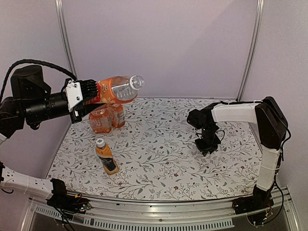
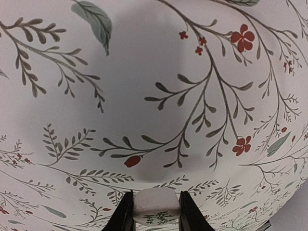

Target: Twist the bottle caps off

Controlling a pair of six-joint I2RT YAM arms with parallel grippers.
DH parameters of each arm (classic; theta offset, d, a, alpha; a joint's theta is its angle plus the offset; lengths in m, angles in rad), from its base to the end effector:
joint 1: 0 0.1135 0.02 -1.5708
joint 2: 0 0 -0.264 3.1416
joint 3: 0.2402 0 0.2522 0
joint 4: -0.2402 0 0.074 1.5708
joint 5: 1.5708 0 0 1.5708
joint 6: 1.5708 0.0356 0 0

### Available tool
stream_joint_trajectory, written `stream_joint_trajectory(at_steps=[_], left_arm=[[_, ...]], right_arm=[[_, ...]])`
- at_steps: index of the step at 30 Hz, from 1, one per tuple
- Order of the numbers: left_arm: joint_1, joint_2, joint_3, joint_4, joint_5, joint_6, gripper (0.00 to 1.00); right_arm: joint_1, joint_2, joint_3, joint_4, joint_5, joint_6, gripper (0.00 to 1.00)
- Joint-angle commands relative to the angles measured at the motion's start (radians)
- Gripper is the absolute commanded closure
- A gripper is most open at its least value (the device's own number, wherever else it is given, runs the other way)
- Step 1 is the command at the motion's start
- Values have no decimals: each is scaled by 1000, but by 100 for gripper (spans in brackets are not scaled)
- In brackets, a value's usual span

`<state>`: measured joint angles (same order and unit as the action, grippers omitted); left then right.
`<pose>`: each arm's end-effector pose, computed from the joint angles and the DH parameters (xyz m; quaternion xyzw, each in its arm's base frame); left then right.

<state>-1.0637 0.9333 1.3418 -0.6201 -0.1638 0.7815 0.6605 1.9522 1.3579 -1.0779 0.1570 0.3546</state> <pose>0.0879 -0.1463 0.4551 0.5869 0.5090 -0.0251 0.6291 0.2749 0.2065 0.1625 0.1556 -0.9834 0.0930 0.0061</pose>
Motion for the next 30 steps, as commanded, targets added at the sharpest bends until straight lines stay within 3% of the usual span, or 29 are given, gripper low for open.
stream_joint_trajectory(at_steps=[1,4,10,15,18,22,27,30], left_arm=[[13,-15,-12,7,9,1,77],[13,-18,-14,8,11,5,77],[13,-22,-16,9,11,10,77],[13,-23,-12,9,15,3,77],[13,-23,-9,7,25,-5,77],[13,-22,-11,-2,35,2,77],[13,-21,-12,-16,52,1,77],[13,-22,-11,-30,62,2,77]], right_arm=[[-1,28,-12,42,-39,21,79],[0,26,-14,42,-40,24,64],[0,2,-4,20,-30,31,25],[8,-73,72,-48,-4,37,4],[70,-189,148,-20,12,-20,3],[231,-381,221,175,-36,-177,5],[389,-615,121,661,-416,-381,6],[505,-683,81,947,-518,-474,7]])
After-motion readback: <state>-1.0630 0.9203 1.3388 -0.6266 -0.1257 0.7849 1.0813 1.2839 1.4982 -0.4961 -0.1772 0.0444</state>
